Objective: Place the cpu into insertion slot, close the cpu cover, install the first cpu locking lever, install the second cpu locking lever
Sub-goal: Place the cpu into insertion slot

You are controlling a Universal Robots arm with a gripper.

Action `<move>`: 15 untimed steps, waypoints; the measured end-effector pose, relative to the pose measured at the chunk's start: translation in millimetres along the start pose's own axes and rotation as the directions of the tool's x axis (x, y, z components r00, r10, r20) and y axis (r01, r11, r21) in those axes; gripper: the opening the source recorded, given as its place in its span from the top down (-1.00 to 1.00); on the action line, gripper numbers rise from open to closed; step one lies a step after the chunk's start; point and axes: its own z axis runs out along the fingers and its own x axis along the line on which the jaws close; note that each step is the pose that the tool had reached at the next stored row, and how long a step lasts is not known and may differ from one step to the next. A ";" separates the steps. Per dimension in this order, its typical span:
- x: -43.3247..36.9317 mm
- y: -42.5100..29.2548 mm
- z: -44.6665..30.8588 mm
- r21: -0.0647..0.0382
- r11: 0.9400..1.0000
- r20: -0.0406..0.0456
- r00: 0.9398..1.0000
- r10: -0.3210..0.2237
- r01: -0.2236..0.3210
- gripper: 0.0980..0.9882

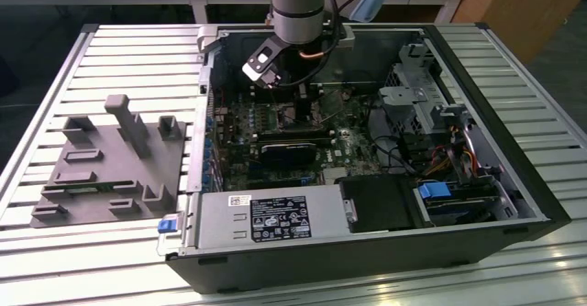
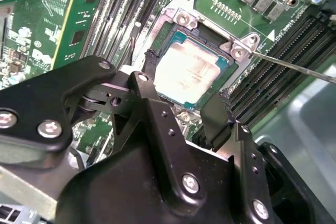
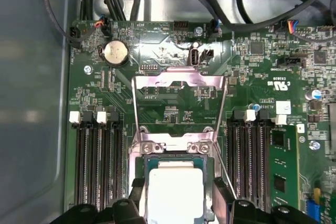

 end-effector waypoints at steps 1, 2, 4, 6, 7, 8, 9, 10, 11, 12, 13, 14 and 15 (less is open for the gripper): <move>0.0 0.0 0.1 0.000 1.000 0.000 1.000 0.000 0.000 -0.15; 0.0 0.0 0.1 0.000 1.000 0.000 1.000 0.000 0.000 -0.15; 0.0 0.0 0.0 0.000 1.000 0.000 1.000 0.000 0.000 -0.15; 0.0 0.0 0.0 0.000 1.000 0.000 1.000 0.000 0.000 -0.15; 0.0 0.0 -0.1 0.000 1.000 0.000 1.000 0.000 0.000 -0.15; 0.0 0.0 -0.1 0.000 1.000 0.000 1.000 0.000 0.000 -0.13; 0.0 0.0 -0.1 0.000 1.000 0.000 1.000 0.000 0.000 0.01; 0.0 0.0 -0.1 0.000 1.000 0.000 1.000 0.000 0.000 0.01; 0.0 0.0 -0.1 0.000 1.000 0.000 1.000 0.000 0.000 0.15; 0.0 0.0 -0.1 0.000 1.000 0.000 1.000 0.000 0.000 0.29; 0.0 0.0 -0.1 0.000 1.000 0.000 1.000 0.000 0.000 0.29; 0.0 0.0 -0.2 0.000 1.000 0.000 1.000 0.000 0.000 0.41; 0.0 0.0 -0.2 0.000 1.000 0.000 1.000 0.000 0.000 0.55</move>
